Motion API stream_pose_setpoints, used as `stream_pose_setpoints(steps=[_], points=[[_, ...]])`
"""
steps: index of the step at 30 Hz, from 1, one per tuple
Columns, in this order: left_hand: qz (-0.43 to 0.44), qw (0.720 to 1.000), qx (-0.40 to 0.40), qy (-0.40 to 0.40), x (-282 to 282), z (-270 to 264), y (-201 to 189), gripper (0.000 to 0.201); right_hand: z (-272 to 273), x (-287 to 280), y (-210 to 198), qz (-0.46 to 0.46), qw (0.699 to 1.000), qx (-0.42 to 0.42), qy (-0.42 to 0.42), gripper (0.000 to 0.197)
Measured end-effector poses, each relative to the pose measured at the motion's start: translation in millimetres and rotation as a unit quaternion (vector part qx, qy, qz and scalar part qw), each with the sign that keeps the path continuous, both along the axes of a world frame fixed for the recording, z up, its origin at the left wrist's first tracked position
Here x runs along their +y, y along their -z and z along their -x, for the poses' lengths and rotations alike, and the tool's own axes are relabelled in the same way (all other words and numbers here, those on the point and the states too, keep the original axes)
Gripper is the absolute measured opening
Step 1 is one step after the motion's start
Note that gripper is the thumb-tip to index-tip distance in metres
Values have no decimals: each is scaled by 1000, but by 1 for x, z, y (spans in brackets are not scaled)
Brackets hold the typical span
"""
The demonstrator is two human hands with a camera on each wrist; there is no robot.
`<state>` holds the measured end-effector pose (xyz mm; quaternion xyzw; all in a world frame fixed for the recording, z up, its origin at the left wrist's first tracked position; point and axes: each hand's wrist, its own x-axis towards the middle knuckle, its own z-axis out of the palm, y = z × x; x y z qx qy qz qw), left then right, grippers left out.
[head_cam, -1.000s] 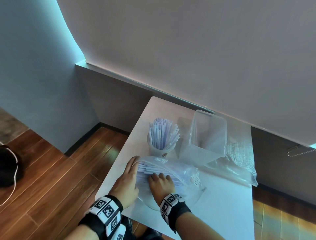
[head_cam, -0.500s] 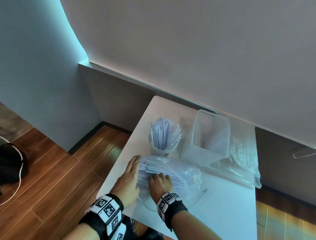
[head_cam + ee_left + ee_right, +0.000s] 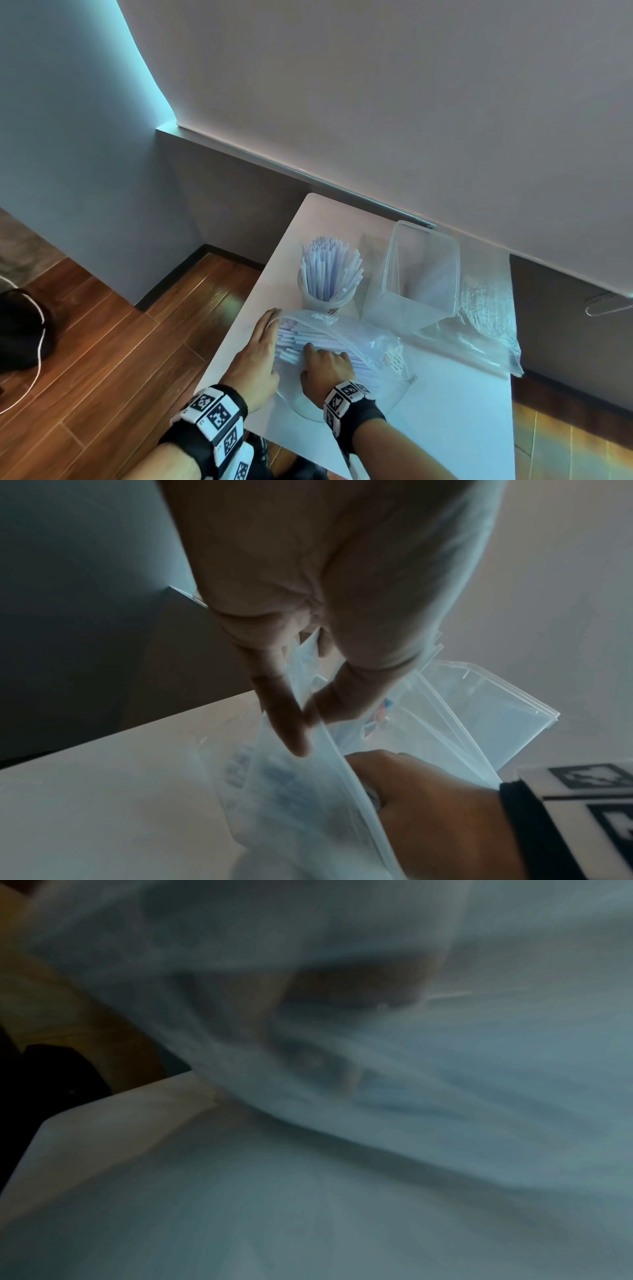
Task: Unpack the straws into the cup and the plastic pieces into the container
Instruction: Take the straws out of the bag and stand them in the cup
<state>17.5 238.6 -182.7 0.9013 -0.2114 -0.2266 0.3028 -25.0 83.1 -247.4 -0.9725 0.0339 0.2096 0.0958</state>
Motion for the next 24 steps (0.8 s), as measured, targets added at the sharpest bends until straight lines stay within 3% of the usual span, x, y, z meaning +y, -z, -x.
stream_pose_setpoints(steps=[6, 9, 10, 12, 15, 18, 20, 24], points=[[5, 1000, 8, -9, -2, -7, 1, 96, 1, -17, -23, -56, 996, -22, 69, 25], [6, 1000, 15, -15, -4, -8, 0, 98, 2, -22, -42, -128, 984, -103, 67, 19], [7, 1000, 20, -17, -5, -9, -1, 98, 3, -23, -49, -176, 974, -125, 73, 25], [17, 999, 28, -23, -6, -11, -2, 97, 4, -24, -63, -272, 943, -155, 110, 36], [39, 999, 24, -25, -7, -15, 2, 97, 5, -22, -81, -429, 858, -187, 213, 36], [38, 999, 22, -26, -8, -17, 6, 101, 8, -23, -84, -483, 812, -230, 231, 34], [28, 999, 23, -24, -9, -16, 4, 102, 11, -26, -77, -458, 822, -235, 244, 29], [10, 1000, 18, -16, -9, -13, -2, 103, 22, -35, -51, -335, 888, -142, 282, 27]])
